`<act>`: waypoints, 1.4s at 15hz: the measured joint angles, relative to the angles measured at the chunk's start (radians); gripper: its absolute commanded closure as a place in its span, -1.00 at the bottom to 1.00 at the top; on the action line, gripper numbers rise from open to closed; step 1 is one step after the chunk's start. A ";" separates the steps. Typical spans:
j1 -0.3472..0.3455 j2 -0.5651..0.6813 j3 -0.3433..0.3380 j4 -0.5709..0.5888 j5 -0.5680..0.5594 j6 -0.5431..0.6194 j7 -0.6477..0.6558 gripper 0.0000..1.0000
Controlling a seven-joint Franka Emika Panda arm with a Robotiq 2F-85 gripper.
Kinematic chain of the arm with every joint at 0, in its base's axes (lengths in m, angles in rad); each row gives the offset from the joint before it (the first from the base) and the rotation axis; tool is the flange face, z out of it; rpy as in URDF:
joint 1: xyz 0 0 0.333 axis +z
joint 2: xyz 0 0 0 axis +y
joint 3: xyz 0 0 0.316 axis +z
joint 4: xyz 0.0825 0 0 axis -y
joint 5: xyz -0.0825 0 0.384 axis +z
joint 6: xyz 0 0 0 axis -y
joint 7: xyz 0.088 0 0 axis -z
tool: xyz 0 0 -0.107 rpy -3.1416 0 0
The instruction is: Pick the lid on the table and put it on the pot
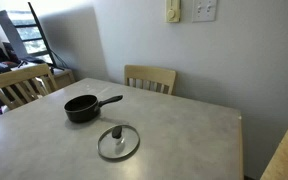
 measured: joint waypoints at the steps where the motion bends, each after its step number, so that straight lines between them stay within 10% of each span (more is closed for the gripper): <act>1: 0.000 0.000 0.000 0.000 0.000 0.000 0.000 -1.00; 21: -0.065 0.114 -0.099 -0.027 -0.067 0.132 -0.019 -1.00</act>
